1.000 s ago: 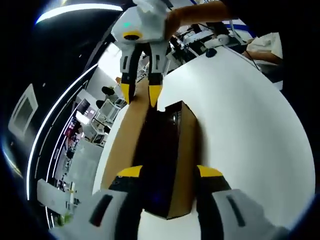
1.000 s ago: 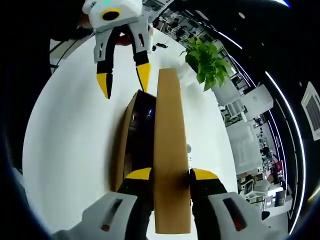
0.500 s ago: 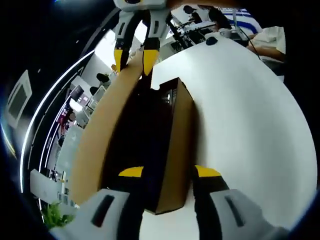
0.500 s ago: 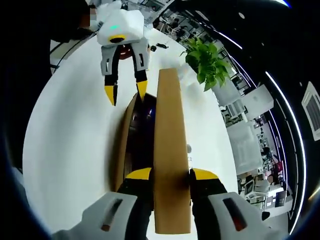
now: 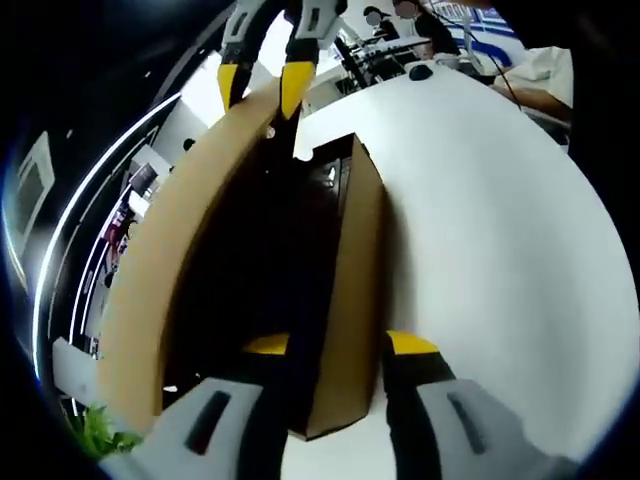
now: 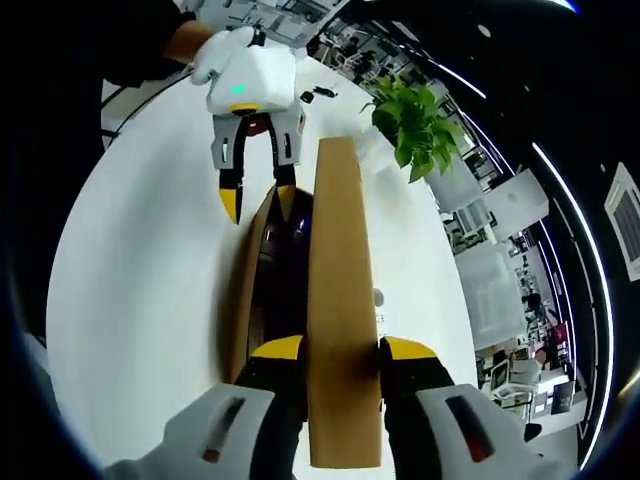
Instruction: Operate the shoe box by opening the lid, removing the specified soft item, and placing it in the target area until the item is outside and the box remains undamaged.
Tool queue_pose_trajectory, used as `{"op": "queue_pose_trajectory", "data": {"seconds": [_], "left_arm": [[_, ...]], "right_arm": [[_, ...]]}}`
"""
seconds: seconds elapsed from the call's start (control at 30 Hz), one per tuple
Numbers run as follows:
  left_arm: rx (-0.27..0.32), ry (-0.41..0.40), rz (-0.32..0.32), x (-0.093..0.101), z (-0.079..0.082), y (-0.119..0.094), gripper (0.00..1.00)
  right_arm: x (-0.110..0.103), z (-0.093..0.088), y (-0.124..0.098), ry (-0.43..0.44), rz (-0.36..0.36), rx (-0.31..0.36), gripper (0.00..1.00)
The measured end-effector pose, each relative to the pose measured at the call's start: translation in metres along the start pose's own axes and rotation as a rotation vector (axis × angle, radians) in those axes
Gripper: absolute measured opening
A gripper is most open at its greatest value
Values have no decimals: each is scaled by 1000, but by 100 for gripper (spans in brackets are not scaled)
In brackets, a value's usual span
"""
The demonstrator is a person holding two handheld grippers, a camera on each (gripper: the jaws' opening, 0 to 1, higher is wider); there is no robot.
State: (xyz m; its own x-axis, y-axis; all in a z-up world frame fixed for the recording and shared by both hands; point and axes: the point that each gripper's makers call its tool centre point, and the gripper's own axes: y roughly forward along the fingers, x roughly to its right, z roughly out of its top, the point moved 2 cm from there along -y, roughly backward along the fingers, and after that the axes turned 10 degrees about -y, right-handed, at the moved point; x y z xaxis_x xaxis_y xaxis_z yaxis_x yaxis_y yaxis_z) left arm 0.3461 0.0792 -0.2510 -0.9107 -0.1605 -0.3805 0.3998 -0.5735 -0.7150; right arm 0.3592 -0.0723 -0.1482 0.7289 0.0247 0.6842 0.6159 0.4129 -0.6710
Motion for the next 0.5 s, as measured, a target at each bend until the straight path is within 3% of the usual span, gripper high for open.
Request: {"op": "queue_pose_trajectory", "data": {"seconds": [0.23, 0.5], "left_arm": [[18, -53, -43, -2, -2, 9, 35], [34, -43, -76, -1, -2, 12, 35]], "right_arm": [[-1, 0, 0, 1, -3, 1, 28], [-1, 0, 0, -1, -1, 1, 28]]}}
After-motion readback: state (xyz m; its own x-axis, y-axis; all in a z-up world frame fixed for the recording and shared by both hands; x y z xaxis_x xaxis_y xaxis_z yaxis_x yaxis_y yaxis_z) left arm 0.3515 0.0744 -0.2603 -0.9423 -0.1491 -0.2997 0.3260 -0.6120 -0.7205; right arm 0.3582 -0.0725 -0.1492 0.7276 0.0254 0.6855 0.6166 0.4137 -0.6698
